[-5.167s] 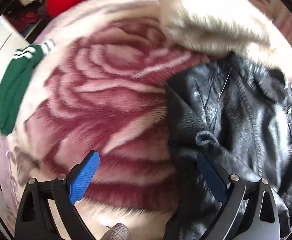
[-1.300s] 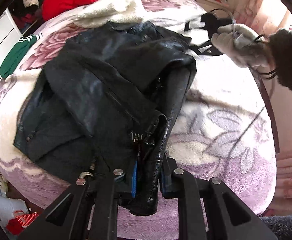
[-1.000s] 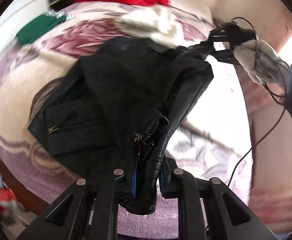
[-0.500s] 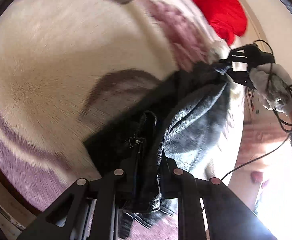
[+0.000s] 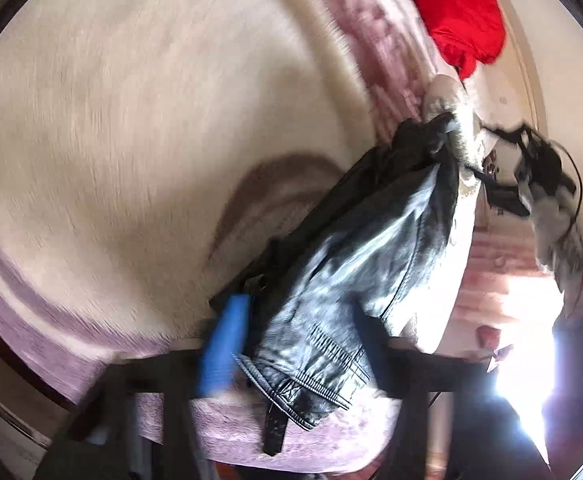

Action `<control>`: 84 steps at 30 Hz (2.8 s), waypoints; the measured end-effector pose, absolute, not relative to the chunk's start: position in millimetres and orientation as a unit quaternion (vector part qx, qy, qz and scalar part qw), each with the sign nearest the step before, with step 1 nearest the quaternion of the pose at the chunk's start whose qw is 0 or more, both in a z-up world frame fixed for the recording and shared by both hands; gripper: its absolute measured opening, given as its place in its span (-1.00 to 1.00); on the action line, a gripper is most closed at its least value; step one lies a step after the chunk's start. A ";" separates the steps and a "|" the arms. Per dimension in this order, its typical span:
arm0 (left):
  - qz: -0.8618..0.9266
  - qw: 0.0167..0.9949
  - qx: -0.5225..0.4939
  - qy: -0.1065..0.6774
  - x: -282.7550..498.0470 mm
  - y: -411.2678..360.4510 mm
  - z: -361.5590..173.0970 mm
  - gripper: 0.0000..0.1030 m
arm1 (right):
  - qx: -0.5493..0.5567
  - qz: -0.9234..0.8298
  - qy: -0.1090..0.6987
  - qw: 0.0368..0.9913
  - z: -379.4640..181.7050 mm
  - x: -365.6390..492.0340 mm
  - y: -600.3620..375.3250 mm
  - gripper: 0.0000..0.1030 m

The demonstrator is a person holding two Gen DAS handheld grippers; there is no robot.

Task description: Fold large clothes

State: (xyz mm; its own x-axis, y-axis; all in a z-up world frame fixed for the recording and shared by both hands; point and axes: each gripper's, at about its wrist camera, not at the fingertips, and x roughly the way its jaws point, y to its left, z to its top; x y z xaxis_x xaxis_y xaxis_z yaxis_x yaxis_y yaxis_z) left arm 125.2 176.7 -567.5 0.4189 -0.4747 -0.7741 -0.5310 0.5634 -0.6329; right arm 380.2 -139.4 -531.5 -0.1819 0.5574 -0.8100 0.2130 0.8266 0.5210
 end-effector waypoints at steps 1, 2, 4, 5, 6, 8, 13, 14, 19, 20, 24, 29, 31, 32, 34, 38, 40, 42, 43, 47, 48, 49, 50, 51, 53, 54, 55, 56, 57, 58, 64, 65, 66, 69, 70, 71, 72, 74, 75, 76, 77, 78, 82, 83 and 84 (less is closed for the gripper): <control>0.017 0.711 -0.459 0.532 131.2 180.6 -567.1 0.30 | 0.254 0.146 0.745 0.599 -522.8 375.0 -153.3 0.29; 0.006 0.727 -0.443 0.525 147.2 180.0 -554.8 0.30 | 0.251 0.140 0.735 0.614 -515.4 367.7 -171.5 0.30; -0.008 0.743 -0.424 0.518 172.8 176.4 -544.9 0.30 | 0.246 0.122 0.728 0.629 -514.3 355.2 -195.6 0.30; -0.020 0.755 -0.414 0.509 196.4 168.3 -537.8 0.25 | 0.245 0.113 0.728 0.631 -518.9 348.0 -210.0 0.30; -0.036 0.765 -0.404 0.500 217.6 159.0 -533.0 0.12 | 0.249 0.108 0.727 0.631 -522.7 342.6 -220.2 0.30; -0.061 0.774 -0.384 0.499 252.2 147.1 -536.4 -0.72 | 0.265 0.092 0.720 0.635 -534.1 332.0 -242.3 0.22; -0.070 0.762 -0.317 0.560 339.5 110.8 -578.8 -0.79 | 0.283 0.150 0.691 0.648 -556.9 338.4 -251.1 -0.45; -0.058 0.752 -0.306 0.580 349.6 112.3 -600.2 -0.86 | 0.277 0.162 0.683 0.656 -557.1 345.0 -249.0 -0.45; -0.070 0.719 -0.361 0.590 349.7 133.6 -628.1 -0.93 | 0.228 0.107 0.685 0.683 -602.7 393.2 -254.8 -1.00; -0.070 0.711 -0.375 0.591 347.4 138.1 -623.8 -0.93 | 0.242 0.096 0.702 0.662 -618.2 398.8 -258.1 -1.00; -0.064 0.717 -0.366 0.589 350.6 138.6 -580.9 -0.85 | 0.228 0.117 0.695 0.671 -596.5 398.8 -251.2 -0.88; -0.109 0.760 -0.321 0.555 407.3 110.4 -556.5 0.33 | 0.222 0.160 0.654 0.706 -566.5 392.2 -253.8 -0.27; -0.089 0.765 -0.303 0.561 442.6 107.4 -577.0 0.27 | 0.225 0.163 0.657 0.701 -577.5 398.9 -256.2 -0.27; -0.069 0.765 -0.294 0.569 456.3 109.0 -590.4 -0.20 | 0.222 0.153 0.660 0.701 -585.8 404.3 -258.3 -0.27; -0.033 0.752 -0.274 0.599 472.9 117.9 -624.5 -0.71 | 0.220 0.137 0.664 0.702 -601.0 412.7 -263.0 -0.35; -0.052 0.724 -0.317 0.610 469.9 139.0 -647.0 -0.74 | 0.191 0.119 0.688 0.690 -622.9 422.1 -259.9 -0.87; -0.071 0.724 -0.341 0.595 455.1 151.7 -625.2 -0.73 | 0.190 0.116 0.691 0.688 -617.6 421.2 -260.2 -0.83; -0.090 0.730 -0.355 0.577 426.1 168.1 -590.5 -0.72 | 0.191 0.124 0.687 0.690 -594.3 410.4 -261.8 -0.42; -0.097 0.734 -0.358 0.569 413.8 173.1 -579.2 -0.70 | 0.193 0.125 0.685 0.691 -587.3 404.9 -262.2 -0.24; -0.062 0.754 -0.347 0.555 339.4 194.9 -534.1 0.17 | 0.222 0.144 0.684 0.680 -554.1 349.6 -268.6 -0.03; -0.045 0.759 -0.344 0.552 316.0 198.4 -528.0 0.17 | 0.230 0.148 0.688 0.673 -551.4 335.9 -266.6 -0.03; -0.031 0.760 -0.337 0.554 297.7 198.9 -527.6 0.16 | 0.242 0.152 0.690 0.664 -549.6 321.4 -264.6 -0.03; -0.013 0.762 -0.325 0.560 271.1 200.0 -527.9 0.16 | 0.260 0.161 0.696 0.650 -548.6 304.3 -256.9 -0.04; 0.004 0.762 -0.317 0.565 267.2 192.9 -535.2 0.16 | 0.278 0.174 0.701 0.634 -549.8 292.7 -245.6 -0.08; 0.031 0.747 -0.317 0.583 224.9 198.4 -552.3 0.12 | 0.274 0.214 0.720 0.600 -556.2 272.6 -200.4 -0.39; 0.039 0.734 -0.331 0.592 203.2 202.9 -563.2 0.12 | 0.259 0.227 0.725 0.597 -557.6 266.5 -180.5 -0.41; 0.047 0.726 -0.341 0.595 195.4 197.9 -570.1 0.12 | 0.240 0.238 0.730 0.594 -560.4 261.8 -158.4 -0.41; 0.061 0.713 -0.357 0.600 171.4 203.4 -580.8 0.12 | 0.219 0.256 0.736 0.587 -565.0 257.9 -131.0 -0.42; 0.072 0.705 -0.370 0.600 153.6 208.0 -586.9 0.12 | 0.208 0.269 0.740 0.581 -571.2 256.9 -108.2 -0.42; 0.082 0.700 -0.381 0.599 138.2 211.1 -589.3 0.12 | 0.195 0.273 0.742 0.581 -578.1 258.0 -87.4 -0.42; 0.089 0.671 -0.454 0.580 85.5 201.3 -598.6 0.16 | 0.115 0.263 0.764 0.577 -628.5 265.4 -16.4 -0.42; 0.088 0.666 -0.458 0.582 81.4 196.2 -601.9 0.16 | 0.134 0.262 0.766 0.571 -621.4 266.6 -22.8 -0.41; 0.088 0.663 -0.462 0.583 77.6 192.8 -602.8 0.16 | 0.150 0.264 0.764 0.569 -613.7 266.2 -30.7 -0.41; 0.078 0.646 -0.483 0.587 73.5 180.8 -612.4 0.16 | 0.175 0.235 0.757 0.584 -585.7 247.7 -78.0 -0.08; 0.083 0.650 -0.474 0.588 73.2 179.4 -609.4 0.16 | 0.181 0.221 0.757 0.587 -579.8 238.2 -94.0 -0.05; 0.096 0.667 -0.449 0.588 74.2 174.7 -605.4 0.06 | 0.191 0.201 0.761 0.587 -576.5 224.0 -112.8 -0.04; 0.108 0.681 -0.434 0.580 69.6 174.3 -598.2 -0.57 | 0.199 0.183 0.766 0.583 -577.8 208.0 -126.8 -0.04; 0.113 0.689 -0.450 0.558 67.5 175.8 -592.1 -0.68 | 0.209 0.145 0.782 0.569 -585.0 172.5 -159.0 -0.04; 0.116 0.697 -0.449 0.547 64.0 177.1 -588.2 -0.71 | 0.213 0.131 0.790 0.560 -592.3 156.9 -165.6 0.00; 0.117 0.702 -0.449 0.540 64.0 176.9 -584.4 -0.71 | 0.215 0.122 0.800 0.547 -602.2 141.8 -171.9 0.04; 0.119 0.706 -0.450 0.533 61.7 177.5 -579.7 -0.72 | 0.227 0.111 0.811 0.528 -616.6 123.2 -176.0 0.05; 0.121 0.708 -0.453 0.527 55.8 180.0 -574.8 -0.73 | 0.253 0.113 0.812 0.514 -626.3 111.5 -178.4 0.05; 0.131 0.716 -0.452 0.515 48.0 193.2 -565.2 -0.73 | 0.320 0.129 0.787 0.512 -641.6 80.2 -169.8 -0.36; 0.135 0.714 -0.452 0.517 47.3 200.8 -569.7 -0.73 | 0.327 0.132 0.784 0.512 -640.4 77.5 -166.5 -0.47; 0.139 0.706 -0.454 0.525 49.3 205.2 -582.4 -0.73 | 0.331 0.136 0.782 0.511 -639.6 74.5 -162.3 -0.53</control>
State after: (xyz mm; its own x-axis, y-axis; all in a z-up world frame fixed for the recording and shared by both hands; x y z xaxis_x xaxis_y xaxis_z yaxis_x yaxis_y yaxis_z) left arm 49.3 205.2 -582.4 0.4100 -0.2816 -0.8675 -0.6729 0.5487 -0.4961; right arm 74.5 -162.3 -639.6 -0.2587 0.6569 -0.7082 0.3783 0.7435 0.5514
